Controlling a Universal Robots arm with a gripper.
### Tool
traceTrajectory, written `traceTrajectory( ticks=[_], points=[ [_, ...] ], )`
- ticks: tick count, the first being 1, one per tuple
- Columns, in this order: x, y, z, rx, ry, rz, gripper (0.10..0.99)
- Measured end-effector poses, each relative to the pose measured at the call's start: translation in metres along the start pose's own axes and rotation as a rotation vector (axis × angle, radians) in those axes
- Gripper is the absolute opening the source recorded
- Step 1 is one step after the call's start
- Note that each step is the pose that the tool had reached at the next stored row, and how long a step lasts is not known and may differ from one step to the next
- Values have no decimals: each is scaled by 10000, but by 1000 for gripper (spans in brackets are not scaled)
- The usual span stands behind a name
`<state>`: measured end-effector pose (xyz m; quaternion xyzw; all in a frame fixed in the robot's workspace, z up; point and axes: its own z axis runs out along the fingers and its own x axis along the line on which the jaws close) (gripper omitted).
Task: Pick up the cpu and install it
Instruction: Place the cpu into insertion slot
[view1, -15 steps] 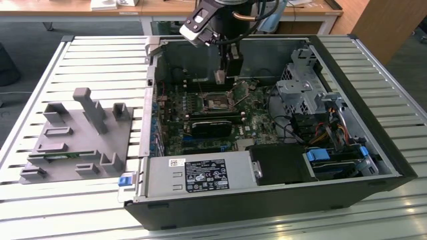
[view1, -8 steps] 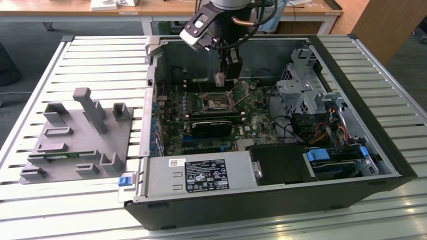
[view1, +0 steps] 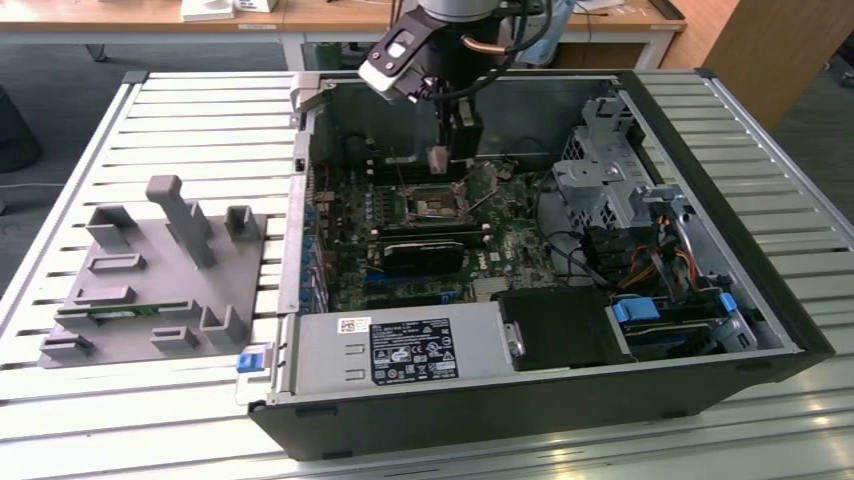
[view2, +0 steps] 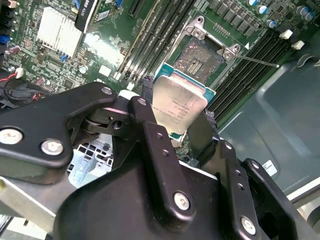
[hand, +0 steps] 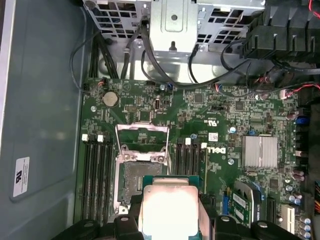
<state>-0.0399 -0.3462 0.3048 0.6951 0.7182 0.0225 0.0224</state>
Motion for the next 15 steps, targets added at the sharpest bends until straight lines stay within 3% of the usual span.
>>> traceTrajectory(
  ticks=[15],
  points=[
    [209, -26, 233, 1, -2, 0, 525]
  ],
)
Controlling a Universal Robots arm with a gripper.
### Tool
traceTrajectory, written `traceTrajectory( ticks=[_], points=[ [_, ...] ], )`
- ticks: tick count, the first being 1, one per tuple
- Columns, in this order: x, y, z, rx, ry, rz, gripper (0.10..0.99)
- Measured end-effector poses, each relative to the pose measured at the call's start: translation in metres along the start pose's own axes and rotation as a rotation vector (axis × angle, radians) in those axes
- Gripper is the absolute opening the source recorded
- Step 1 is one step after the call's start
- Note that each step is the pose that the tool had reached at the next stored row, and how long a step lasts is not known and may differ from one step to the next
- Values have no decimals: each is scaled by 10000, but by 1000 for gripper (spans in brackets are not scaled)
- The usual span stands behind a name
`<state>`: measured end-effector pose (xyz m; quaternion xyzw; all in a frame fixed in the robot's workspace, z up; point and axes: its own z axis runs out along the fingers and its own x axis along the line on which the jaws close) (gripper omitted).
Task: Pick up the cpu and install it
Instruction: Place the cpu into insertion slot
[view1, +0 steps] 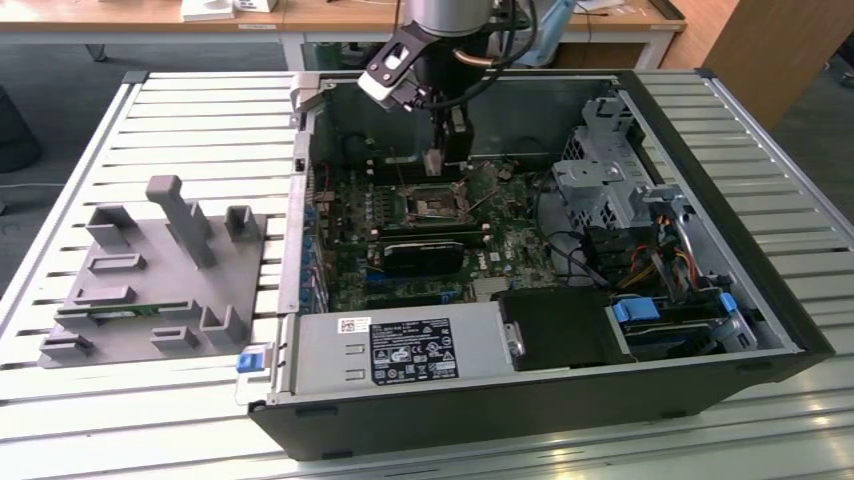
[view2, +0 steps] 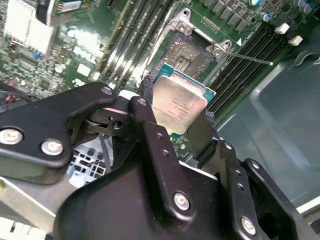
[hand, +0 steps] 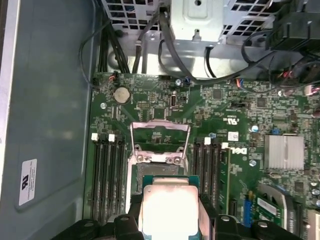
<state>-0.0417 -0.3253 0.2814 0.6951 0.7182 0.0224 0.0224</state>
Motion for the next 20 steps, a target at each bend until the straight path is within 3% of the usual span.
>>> traceTrajectory(
  ticks=[3, 10, 20],
  points=[
    [60, -39, 54, 0, 2, 0, 525],
    [64, -56, 167, -5, 0, 13, 525],
    [18, -60, 213, -6, 2, 15, 525]
  ],
)
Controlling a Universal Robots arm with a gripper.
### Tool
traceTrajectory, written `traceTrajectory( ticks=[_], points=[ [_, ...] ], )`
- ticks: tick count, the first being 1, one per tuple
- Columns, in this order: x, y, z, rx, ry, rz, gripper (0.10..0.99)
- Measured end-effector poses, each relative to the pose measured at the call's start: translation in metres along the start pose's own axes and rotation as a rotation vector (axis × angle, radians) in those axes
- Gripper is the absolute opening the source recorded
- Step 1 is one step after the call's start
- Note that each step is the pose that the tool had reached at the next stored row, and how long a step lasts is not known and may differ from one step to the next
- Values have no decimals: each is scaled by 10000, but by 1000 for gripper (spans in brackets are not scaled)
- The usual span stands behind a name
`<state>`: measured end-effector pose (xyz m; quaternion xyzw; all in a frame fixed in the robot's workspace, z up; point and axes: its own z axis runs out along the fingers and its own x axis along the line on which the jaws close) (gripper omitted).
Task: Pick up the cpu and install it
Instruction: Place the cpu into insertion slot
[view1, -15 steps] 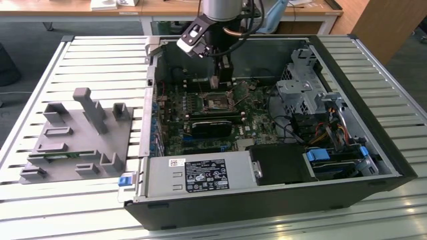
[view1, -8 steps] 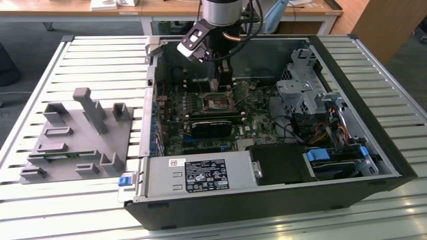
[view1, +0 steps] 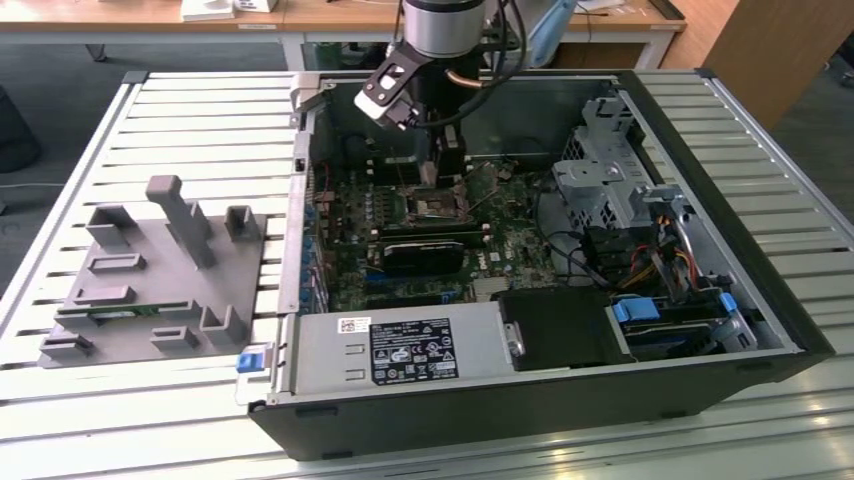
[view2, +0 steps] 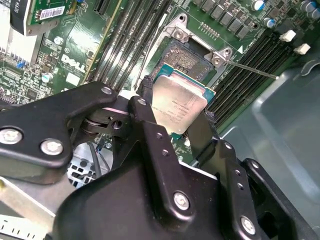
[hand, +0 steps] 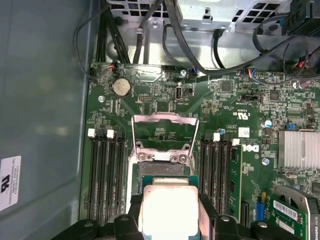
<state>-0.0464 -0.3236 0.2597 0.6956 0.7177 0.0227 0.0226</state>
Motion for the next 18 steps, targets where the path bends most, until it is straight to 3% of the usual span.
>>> traceTrajectory(
  ticks=[18],
  points=[
    [-1, -4, 58, 1, -2, -1, 525]
  ],
)
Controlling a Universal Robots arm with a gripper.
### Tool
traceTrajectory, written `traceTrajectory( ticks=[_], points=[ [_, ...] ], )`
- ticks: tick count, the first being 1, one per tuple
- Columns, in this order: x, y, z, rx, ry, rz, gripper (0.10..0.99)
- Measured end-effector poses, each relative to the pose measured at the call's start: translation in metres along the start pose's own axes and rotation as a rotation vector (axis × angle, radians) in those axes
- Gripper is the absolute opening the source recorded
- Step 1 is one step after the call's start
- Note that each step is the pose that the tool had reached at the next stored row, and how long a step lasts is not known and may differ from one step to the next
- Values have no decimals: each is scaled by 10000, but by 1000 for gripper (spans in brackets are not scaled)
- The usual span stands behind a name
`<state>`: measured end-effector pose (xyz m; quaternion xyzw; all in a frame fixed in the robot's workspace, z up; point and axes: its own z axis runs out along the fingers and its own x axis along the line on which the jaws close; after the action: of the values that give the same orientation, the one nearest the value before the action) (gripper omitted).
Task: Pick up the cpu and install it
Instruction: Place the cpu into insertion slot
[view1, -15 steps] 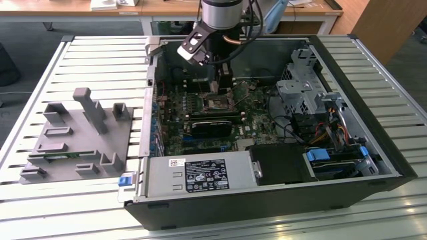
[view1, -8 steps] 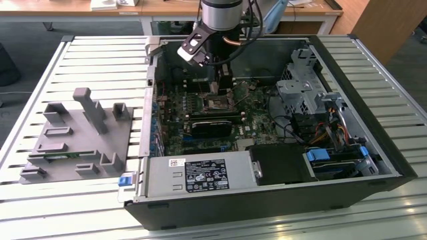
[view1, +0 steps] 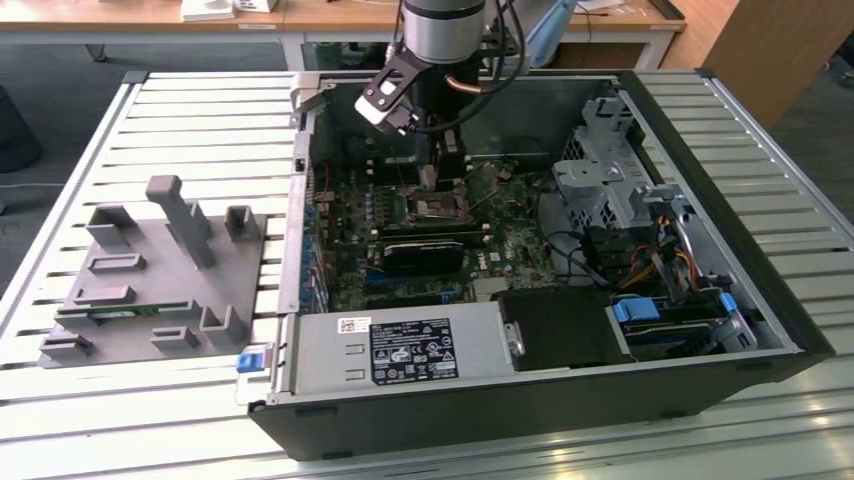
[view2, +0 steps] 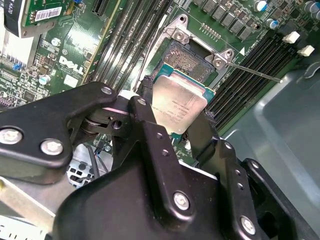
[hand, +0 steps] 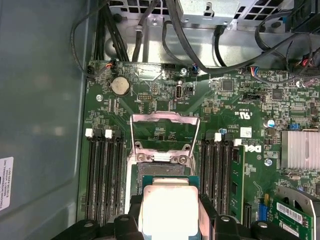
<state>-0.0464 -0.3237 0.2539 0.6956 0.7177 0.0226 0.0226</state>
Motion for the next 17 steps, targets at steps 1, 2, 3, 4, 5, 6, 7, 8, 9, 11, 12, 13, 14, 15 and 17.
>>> traceTrajectory(
  ticks=[1, 2, 3, 4, 5, 6, 7, 8, 9, 11, 12, 13, 14, 15, 17],
  points=[
    [0, 0, 7, 0, 0, 0, 525],
    [0, -1, 11, 0, 0, 0, 525],
    [0, -1, 17, 0, 1, 0, 525],
    [0, -1, 22, 0, 0, 0, 525],
    [0, -2, 29, 1, 0, 0, 525],
    [0, -3, 41, 1, 0, 0, 525],
    [0, -3, 48, 1, -1, 0, 525],
    [0, -3, 54, 1, -1, 0, 525],
    [0, -4, 60, 0, 0, 0, 525],
    [0, -4, 70, 0, 0, 0, 525],
    [0, -5, 74, 0, 0, 0, 525],
    [0, -5, 81, 0, 0, 0, 525],
    [0, -6, 90, 1, 0, 1, 525],
    [0, -6, 102, -1, 0, 3, 525],
    [0, -8, 131, 0, -1, 5, 525]
  ],
)
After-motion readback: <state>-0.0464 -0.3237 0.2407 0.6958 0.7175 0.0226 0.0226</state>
